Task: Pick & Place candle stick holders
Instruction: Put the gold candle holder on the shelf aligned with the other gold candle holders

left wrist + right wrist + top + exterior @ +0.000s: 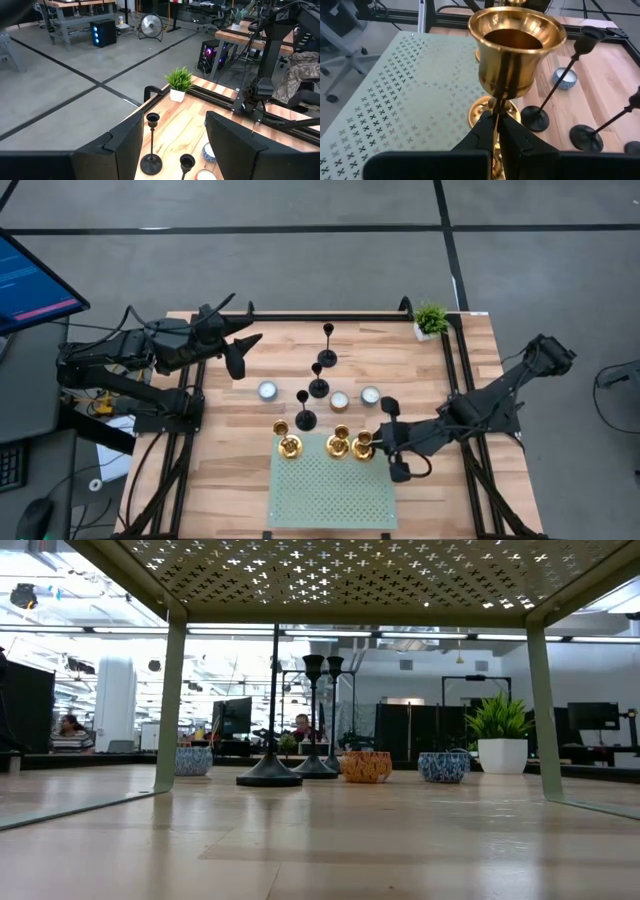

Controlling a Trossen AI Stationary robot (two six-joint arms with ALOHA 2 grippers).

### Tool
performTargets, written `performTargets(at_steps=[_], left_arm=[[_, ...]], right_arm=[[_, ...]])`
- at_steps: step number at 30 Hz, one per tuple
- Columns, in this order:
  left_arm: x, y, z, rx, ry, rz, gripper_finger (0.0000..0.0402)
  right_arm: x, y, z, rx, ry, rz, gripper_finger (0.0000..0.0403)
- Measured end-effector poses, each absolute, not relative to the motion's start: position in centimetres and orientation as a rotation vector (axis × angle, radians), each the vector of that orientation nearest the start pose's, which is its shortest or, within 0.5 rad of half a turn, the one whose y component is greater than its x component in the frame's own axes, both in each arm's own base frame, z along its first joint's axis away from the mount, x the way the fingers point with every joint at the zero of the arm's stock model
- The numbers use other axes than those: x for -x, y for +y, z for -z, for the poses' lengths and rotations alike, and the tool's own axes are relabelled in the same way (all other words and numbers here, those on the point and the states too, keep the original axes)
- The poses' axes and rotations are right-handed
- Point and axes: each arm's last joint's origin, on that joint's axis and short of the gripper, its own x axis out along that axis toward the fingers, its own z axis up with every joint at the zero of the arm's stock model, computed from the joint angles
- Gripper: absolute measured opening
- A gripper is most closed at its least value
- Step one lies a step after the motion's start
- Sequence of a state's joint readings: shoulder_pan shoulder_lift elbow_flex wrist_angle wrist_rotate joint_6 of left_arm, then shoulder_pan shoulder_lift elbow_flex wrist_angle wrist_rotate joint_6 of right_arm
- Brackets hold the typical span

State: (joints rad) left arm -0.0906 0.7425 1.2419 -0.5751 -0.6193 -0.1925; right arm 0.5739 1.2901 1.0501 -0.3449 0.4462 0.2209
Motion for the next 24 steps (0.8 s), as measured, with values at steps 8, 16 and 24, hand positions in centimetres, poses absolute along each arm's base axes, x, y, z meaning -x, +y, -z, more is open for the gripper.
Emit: performTargets(at_steps=[8, 16, 24], left_arm=[[-10.4, 0.7, -44.5, 0.161, 0.02, -0.533, 0.0214], [-10.4, 0.7, -44.5, 0.161, 0.02, -0.533, 0.0214], [-10.4, 0.7, -44.5, 0.161, 0.02, -0.534, 0.0214]], right_arm=[[-24.6, 13.4, -31.0, 0.071, 0.493, -0.089, 0.0], [-25.7, 13.6, -30.5, 0.067, 0.497, -0.14, 0.0], [-25.3, 13.5, -30.9, 0.081, 0.473, -0.151, 0.0]])
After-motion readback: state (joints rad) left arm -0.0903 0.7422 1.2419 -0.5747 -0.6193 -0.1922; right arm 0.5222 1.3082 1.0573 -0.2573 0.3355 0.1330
